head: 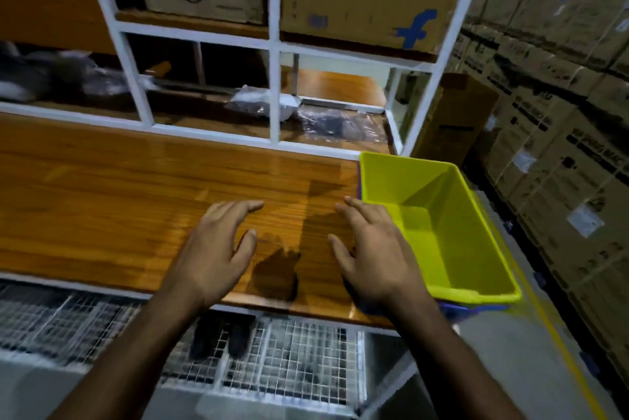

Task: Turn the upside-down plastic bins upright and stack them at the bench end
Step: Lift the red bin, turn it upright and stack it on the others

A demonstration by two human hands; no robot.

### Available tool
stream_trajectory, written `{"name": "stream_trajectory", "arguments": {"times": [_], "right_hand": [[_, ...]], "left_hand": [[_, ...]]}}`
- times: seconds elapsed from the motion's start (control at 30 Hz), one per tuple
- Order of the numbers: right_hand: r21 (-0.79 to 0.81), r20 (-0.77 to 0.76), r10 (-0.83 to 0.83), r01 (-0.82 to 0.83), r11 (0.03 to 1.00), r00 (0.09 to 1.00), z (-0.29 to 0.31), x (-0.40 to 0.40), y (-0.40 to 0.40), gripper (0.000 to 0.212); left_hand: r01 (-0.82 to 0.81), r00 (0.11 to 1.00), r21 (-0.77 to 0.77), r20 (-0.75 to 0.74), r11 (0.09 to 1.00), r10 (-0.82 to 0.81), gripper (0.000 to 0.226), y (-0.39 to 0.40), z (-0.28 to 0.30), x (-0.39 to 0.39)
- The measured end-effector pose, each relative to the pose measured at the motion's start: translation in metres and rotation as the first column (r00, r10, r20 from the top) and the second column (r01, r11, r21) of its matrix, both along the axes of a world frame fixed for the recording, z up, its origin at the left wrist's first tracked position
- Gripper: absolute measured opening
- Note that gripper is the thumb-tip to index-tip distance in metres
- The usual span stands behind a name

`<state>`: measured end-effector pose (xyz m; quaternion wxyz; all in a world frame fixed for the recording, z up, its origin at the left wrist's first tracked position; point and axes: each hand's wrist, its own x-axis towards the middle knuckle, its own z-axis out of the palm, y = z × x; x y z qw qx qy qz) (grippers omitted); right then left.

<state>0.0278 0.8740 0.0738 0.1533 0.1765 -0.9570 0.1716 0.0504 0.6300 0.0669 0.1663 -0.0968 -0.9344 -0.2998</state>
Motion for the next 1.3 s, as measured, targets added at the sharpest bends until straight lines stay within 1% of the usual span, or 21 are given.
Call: {"name": "stream_trajectory", "arguments": {"times": [0.07,0.2,0.33,0.47,0.6,0.77,0.9,1.03,1.17,1.3], "right_hand": [[0.02,-0.007,0.031,-0.031,0.999,0.999,-0.005,-0.001,-0.055,0.054],[0.054,0.024,0.103,-0.104,0.993,0.994,-0.021,-0.001,-0.175,0.059],[0.04,0.062,0.19,-0.192,0.98,0.98,-0.033,-0.002,-0.289,0.059],[0.07,0.08,0.287,-0.293,0.954,0.954,-0.035,-0.005,-0.398,0.06],[0.097,0.099,0.377,-0.386,0.917,0.921,-0.044,-0.015,-0.498,0.06],[0.101,0.129,0.459,-0.472,0.876,0.879,-0.057,-0.039,-0.619,0.064],[0.069,0.146,0.493,-0.506,0.86,0.858,-0.068,-0.066,-0.722,0.064],[0.058,0.163,0.533,-0.547,0.835,0.831,-0.065,-0.098,-0.823,0.063],[0.058,0.141,0.519,-0.53,0.846,0.843,-0.054,-0.126,-0.914,0.062],[0.03,0.147,0.511,-0.52,0.854,0.847,-0.046,-0.154,-0.993,0.059]], "left_hand": [[-0.049,0.999,-0.032,-0.012,0.998,0.049,0.04,-0.047,-0.011,0.005],[-0.122,0.993,-0.095,-0.003,0.988,0.122,0.047,-0.158,-0.031,0.016],[-0.234,0.971,-0.129,0.01,0.964,0.237,0.049,-0.263,-0.043,0.035],[-0.379,0.916,-0.198,0.061,0.904,0.398,0.053,-0.361,-0.045,0.055],[-0.489,0.845,-0.216,0.124,0.845,0.521,0.059,-0.442,-0.053,0.071],[-0.582,0.784,-0.248,0.083,0.775,0.615,0.058,-0.55,-0.06,0.07],[-0.625,0.745,-0.276,0.067,0.73,0.664,0.06,-0.646,-0.061,0.051],[-0.637,0.718,-0.29,0.112,0.714,0.687,0.064,-0.745,-0.054,0.022],[-0.619,0.728,-0.317,0.114,0.719,0.676,0.065,-0.832,-0.045,-0.008],[-0.588,0.756,-0.304,0.122,0.75,0.643,0.063,-0.913,-0.04,-0.045]]}}
